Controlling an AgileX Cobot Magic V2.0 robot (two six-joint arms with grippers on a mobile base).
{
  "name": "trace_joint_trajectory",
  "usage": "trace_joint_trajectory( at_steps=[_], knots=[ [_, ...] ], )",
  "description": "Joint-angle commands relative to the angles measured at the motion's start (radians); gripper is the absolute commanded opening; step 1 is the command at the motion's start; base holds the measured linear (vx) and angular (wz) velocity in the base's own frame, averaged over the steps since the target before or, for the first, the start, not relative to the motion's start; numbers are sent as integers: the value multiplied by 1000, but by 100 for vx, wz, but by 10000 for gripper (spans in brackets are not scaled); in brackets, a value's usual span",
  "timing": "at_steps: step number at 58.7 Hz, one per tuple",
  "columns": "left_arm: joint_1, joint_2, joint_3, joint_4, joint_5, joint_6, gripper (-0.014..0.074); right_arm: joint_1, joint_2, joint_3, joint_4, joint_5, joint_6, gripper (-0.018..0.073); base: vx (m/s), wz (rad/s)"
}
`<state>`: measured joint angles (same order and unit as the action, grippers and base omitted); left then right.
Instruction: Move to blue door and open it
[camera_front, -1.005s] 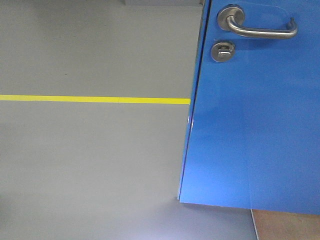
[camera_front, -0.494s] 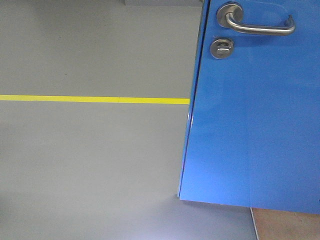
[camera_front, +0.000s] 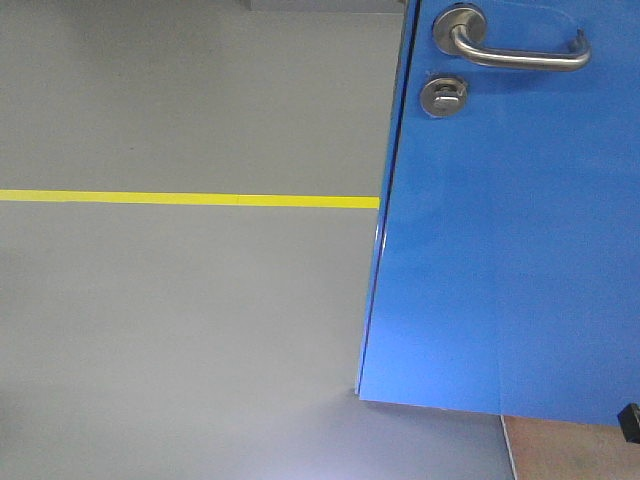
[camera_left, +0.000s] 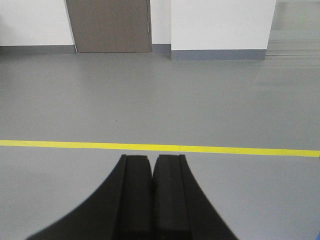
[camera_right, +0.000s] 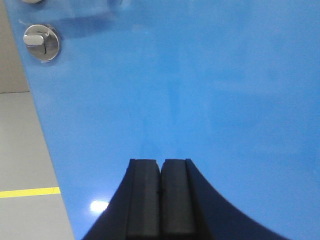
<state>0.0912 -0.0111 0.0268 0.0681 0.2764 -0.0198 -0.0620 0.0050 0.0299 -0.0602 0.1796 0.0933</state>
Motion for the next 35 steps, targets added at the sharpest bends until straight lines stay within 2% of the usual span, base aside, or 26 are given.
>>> trace_joint_trajectory(
  at_steps=[1,35],
  knots=[
    [-2,-14,-27,-2,-85,-7,73,1,10,2,-5,-89,-2,8,0,0],
    [-2,-14,-27,-2,-85,-7,73,1,10,2,-6,-89,-3,8,0,0]
  ],
)
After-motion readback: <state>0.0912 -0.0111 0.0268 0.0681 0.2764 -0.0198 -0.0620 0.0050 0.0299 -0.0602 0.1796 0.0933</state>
